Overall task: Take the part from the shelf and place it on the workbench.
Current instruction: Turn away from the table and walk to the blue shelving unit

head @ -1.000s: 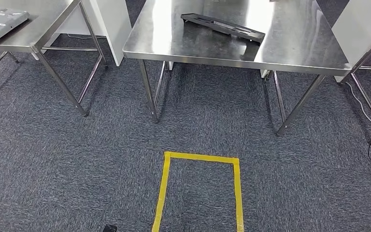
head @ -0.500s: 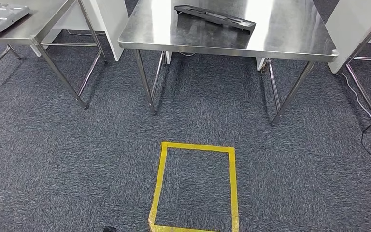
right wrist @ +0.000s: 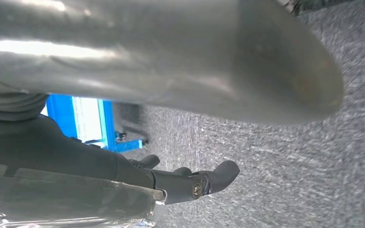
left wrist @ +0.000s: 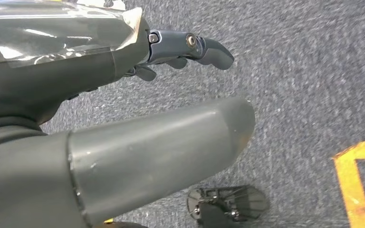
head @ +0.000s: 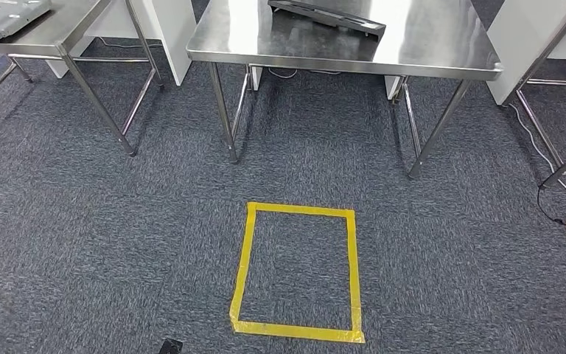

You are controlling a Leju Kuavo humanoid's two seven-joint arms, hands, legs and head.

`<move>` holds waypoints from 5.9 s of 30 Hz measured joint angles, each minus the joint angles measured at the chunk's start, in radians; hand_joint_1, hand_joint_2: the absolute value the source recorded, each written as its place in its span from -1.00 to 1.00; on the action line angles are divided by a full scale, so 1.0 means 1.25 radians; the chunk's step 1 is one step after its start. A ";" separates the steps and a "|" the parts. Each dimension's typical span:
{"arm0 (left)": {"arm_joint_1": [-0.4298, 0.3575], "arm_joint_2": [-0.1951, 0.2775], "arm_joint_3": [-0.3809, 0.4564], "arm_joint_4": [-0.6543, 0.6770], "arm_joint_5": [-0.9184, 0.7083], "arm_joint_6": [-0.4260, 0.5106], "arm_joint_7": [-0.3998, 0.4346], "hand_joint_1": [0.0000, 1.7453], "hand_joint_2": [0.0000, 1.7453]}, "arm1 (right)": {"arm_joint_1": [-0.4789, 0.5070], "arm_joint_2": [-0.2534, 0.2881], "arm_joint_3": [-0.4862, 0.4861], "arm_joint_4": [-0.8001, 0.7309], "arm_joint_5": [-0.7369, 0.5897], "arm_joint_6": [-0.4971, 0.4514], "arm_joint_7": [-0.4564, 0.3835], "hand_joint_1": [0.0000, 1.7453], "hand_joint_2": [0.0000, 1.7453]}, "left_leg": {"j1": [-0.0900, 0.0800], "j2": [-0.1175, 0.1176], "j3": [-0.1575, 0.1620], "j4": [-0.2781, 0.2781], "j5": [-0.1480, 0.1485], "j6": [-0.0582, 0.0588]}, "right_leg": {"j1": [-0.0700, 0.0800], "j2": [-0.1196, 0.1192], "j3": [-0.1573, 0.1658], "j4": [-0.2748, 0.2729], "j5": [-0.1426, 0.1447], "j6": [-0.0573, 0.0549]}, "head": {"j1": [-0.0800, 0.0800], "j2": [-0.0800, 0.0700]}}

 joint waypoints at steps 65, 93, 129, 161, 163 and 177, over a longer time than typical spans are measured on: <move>0.000 -0.007 0.000 0.001 -0.023 0.004 0.007 -1.00 -1.00 | 0.007 0.001 0.000 0.000 -0.011 -0.014 0.005 -1.00 -1.00 | -0.017 -0.003 0.058 0.005 -0.044 0.003 | 0.020 -0.003 0.009 -0.088 0.020 -0.038 | 0.000 0.000; 0.005 -0.009 0.000 0.001 -0.025 0.018 -0.009 -1.00 1.00 | 0.010 0.002 0.004 0.000 0.007 -0.018 0.004 -1.00 1.00 | -0.007 -0.009 0.062 -0.002 -0.042 0.004 | 0.013 -0.002 -0.007 -0.055 0.014 -0.022 | 0.001 0.000; 0.012 -0.007 0.000 0.001 -0.031 0.022 -0.013 -1.00 1.00 | 0.008 0.005 0.019 0.000 0.003 -0.009 0.015 -1.00 -1.00 | -0.026 -0.010 0.060 0.001 -0.048 0.004 | 0.016 -0.002 -0.009 -0.094 0.045 -0.036 | -0.004 0.000; 0.012 -0.008 0.001 0.001 -0.031 0.024 -0.021 -1.00 1.00 | 0.008 0.005 0.017 0.000 -0.034 -0.014 -0.010 -1.00 -1.00 | -0.018 -0.002 0.058 -0.012 -0.034 0.033 | 0.012 -0.002 -0.074 0.037 -0.023 -0.034 | 0.001 0.000; 0.013 -0.008 0.001 0.001 -0.031 0.024 -0.021 -1.00 1.00 | 0.009 0.005 0.016 0.000 -0.035 -0.014 -0.010 -1.00 -1.00 | -0.018 0.004 0.055 -0.012 -0.033 0.034 | 0.011 -0.002 -0.123 0.138 -0.059 -0.034 | 0.004 0.000; 0.015 -0.008 0.004 0.001 -0.030 0.024 -0.022 -1.00 1.00 | 0.008 0.002 0.016 0.000 -0.034 -0.013 -0.013 -1.00 -1.00 | -0.004 -0.006 -0.010 0.175 -0.160 -0.026 | 0.003 0.005 -0.008 -0.088 0.044 -0.056 | -0.004 0.000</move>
